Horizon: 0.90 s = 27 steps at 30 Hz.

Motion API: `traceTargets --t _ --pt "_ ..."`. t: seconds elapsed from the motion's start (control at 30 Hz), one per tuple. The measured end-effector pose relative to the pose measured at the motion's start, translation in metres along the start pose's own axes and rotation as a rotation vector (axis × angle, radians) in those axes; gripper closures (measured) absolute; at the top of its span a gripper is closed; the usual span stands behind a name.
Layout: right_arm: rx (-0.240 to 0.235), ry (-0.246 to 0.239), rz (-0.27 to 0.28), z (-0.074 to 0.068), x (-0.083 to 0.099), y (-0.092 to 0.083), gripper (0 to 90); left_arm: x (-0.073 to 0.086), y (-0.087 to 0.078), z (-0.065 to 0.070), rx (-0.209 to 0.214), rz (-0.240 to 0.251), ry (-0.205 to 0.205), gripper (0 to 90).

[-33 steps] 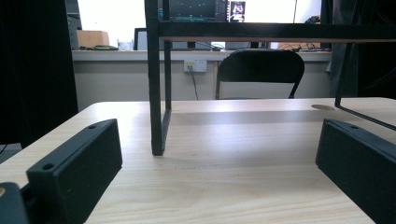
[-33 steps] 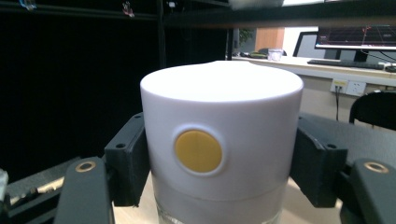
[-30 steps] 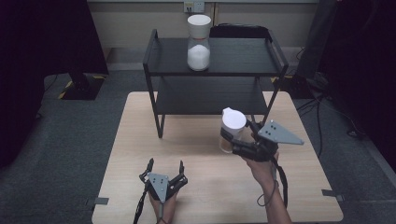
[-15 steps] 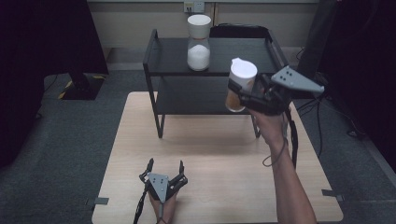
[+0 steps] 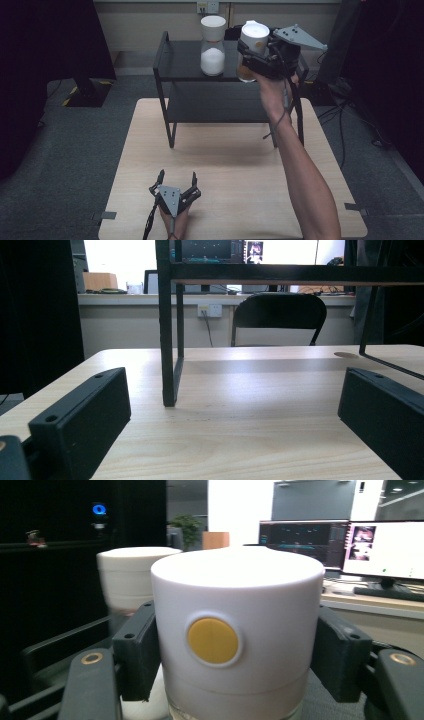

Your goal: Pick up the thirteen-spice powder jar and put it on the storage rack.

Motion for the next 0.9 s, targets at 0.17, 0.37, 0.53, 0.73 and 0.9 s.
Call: traceTargets --t 0.17,0.37,0.53,0.73,0.9 --pt "0.053 0.018 -0.008 -0.002 -0.001 0.018 29.8 0.0 0.0 0.0 0.0 -0.001 0.002 0.0" --pt "0.078 0.001 -0.035 -0.004 -0.002 0.034 29.8 0.0 0.0 0.0 0.0 -0.001 0.003 0.0" --pt "0.09 0.006 -0.042 -0.002 0.001 0.041 29.8 0.0 0.0 0.0 0.0 -0.001 0.004 0.0" --pt "0.084 0.035 -0.026 0.003 0.004 0.041 29.7 0.0 0.0 0.0 0.0 -0.001 0.003 0.0" --pt "0.081 0.017 -0.037 0.002 0.003 0.042 29.7 0.0 0.0 0.0 0.0 -0.001 0.004 0.0"
Point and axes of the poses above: each handheld gripper's, and its own axes: y roughly forward along the jaws, x roughly out of its underside, z roughly to its right, the point moved 2 cm from there along y, roughly forward along the jaws, and after that the axes turned 11 degrees about -x, right-handed, at the moved point
